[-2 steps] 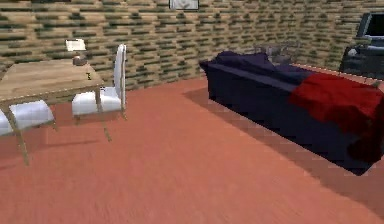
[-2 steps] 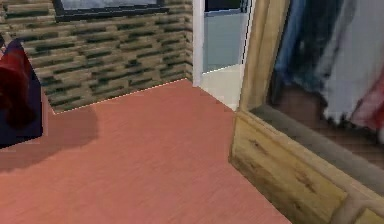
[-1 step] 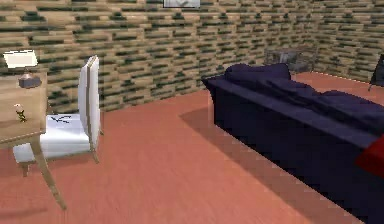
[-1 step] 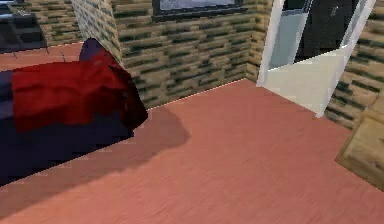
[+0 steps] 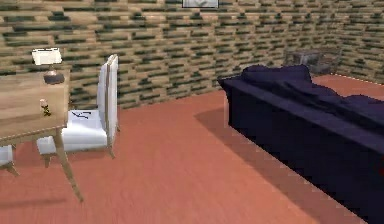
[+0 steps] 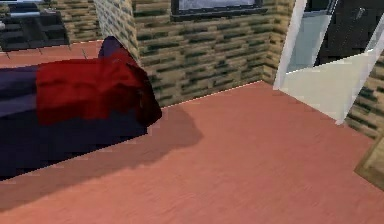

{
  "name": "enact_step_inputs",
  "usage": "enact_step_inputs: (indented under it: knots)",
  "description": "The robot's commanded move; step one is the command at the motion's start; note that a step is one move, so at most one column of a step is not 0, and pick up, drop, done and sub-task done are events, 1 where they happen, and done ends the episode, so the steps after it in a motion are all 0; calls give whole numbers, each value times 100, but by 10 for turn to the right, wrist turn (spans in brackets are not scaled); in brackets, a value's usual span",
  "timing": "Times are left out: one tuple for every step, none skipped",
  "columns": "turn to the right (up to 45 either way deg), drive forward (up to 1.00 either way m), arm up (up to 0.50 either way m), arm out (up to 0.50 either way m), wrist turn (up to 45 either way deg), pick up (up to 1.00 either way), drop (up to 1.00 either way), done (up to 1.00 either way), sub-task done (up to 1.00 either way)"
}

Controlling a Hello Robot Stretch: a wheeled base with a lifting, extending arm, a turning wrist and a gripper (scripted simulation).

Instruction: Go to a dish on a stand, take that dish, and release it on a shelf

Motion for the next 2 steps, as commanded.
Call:
enact_step_inputs:
  knots:
    - [0, 100, 0, 0, 0, 0, 0, 0, 0]
    - [0, 100, 0, 0, 0, 0, 0, 0, 0]
